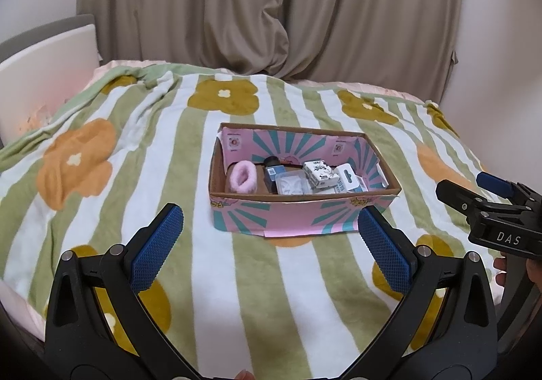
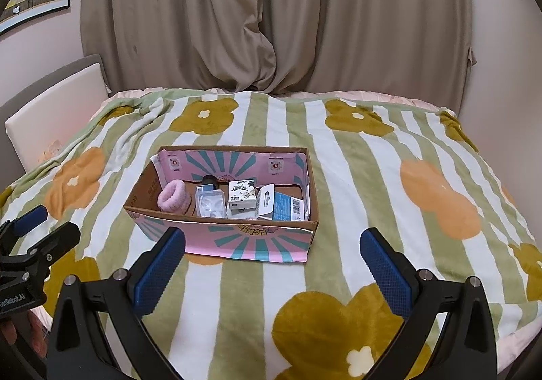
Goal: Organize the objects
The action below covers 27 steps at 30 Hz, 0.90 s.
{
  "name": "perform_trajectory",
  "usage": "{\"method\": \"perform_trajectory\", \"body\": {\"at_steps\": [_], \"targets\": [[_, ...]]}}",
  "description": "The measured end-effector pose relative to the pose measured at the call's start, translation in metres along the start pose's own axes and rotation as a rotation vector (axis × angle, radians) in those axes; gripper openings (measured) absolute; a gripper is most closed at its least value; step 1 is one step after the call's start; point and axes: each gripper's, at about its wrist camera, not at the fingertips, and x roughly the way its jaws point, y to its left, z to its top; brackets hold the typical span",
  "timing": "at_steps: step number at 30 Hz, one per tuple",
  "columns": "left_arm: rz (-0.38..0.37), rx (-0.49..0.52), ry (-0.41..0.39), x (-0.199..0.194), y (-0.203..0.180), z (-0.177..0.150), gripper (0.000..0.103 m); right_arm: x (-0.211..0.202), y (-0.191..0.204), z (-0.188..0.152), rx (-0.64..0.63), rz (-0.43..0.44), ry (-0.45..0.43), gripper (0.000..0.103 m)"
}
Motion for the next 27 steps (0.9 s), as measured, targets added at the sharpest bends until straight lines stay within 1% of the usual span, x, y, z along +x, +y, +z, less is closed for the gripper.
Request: {"method": "perform_trajectory", "body": {"at_steps": [27], "targets": [[-0.006, 0.001, 0.000, 0.0001, -0.0037, 0.0001, 0.103, 0.0023, -0.0021, 0.0023, 0.004, -0.016, 0.002, 0.103]]}}
